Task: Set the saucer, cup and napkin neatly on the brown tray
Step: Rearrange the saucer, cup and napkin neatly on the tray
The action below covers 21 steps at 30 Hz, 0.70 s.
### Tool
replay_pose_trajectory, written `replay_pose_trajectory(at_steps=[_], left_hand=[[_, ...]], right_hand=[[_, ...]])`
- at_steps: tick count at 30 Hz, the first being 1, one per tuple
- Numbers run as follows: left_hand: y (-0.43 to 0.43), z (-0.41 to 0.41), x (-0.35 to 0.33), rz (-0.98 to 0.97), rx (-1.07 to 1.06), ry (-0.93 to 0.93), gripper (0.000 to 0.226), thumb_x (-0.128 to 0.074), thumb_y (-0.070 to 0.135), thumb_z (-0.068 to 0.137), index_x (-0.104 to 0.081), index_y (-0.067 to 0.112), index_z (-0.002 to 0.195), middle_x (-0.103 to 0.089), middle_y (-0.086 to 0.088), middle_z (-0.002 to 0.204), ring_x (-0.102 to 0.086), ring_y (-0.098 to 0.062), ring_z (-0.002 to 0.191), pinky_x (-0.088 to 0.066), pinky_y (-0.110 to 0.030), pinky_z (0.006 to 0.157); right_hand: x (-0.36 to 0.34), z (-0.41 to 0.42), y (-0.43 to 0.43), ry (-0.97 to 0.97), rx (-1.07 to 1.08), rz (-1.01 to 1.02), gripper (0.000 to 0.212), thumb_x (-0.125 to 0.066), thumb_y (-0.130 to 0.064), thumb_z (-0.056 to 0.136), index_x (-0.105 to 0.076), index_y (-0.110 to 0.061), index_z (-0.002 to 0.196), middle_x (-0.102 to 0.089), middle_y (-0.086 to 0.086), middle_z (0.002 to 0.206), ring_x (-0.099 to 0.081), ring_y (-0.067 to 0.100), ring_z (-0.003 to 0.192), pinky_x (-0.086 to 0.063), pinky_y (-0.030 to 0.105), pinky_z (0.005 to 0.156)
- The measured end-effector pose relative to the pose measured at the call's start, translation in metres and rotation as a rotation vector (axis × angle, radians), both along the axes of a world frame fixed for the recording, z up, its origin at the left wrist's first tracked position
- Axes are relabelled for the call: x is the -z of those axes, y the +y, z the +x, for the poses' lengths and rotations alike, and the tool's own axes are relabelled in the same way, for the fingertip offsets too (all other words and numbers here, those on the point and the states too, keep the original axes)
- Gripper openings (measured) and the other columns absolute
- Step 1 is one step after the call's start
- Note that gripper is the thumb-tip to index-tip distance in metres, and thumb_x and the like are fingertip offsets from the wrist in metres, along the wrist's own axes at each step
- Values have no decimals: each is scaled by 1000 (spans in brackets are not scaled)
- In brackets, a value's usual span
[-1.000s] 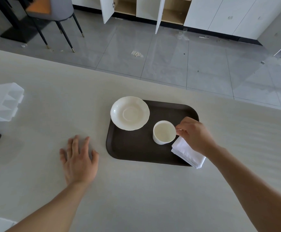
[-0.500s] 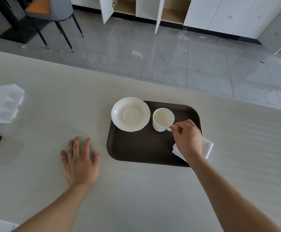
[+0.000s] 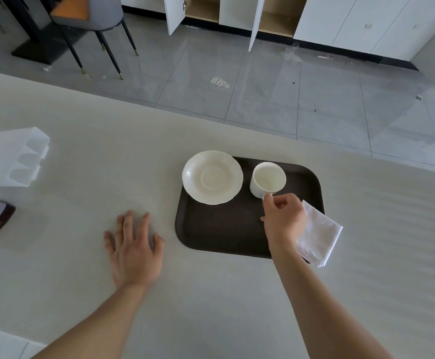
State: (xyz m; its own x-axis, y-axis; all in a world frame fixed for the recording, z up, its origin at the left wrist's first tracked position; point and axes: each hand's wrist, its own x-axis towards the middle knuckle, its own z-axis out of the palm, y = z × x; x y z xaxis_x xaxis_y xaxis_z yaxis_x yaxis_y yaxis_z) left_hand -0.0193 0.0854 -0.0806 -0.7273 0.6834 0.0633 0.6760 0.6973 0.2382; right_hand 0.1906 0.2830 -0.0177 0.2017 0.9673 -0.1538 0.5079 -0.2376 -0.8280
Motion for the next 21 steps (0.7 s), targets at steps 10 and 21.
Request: replay_pose_trajectory(at_steps=[10, 21], left_hand=[[0, 0, 0, 1, 3, 3, 59, -38, 39, 85, -47, 20, 140, -38, -16, 153, -26, -34, 147, -14, -58, 119], [0, 0, 0, -12, 1, 4, 60, -39, 37, 85, -48, 19, 141, -38, -15, 153, -25, -34, 147, -13, -57, 119]], right_hand=[[-1, -5, 1, 24, -18, 10, 26, -67, -31, 86, -54, -21, 67, -66, 0, 69, -69, 17, 50, -44, 12, 40], [1, -8, 0, 26, -43, 16, 24, -67, -31, 87, -54, -21, 69, -67, -1, 69, -69, 14, 48, -44, 11, 40]])
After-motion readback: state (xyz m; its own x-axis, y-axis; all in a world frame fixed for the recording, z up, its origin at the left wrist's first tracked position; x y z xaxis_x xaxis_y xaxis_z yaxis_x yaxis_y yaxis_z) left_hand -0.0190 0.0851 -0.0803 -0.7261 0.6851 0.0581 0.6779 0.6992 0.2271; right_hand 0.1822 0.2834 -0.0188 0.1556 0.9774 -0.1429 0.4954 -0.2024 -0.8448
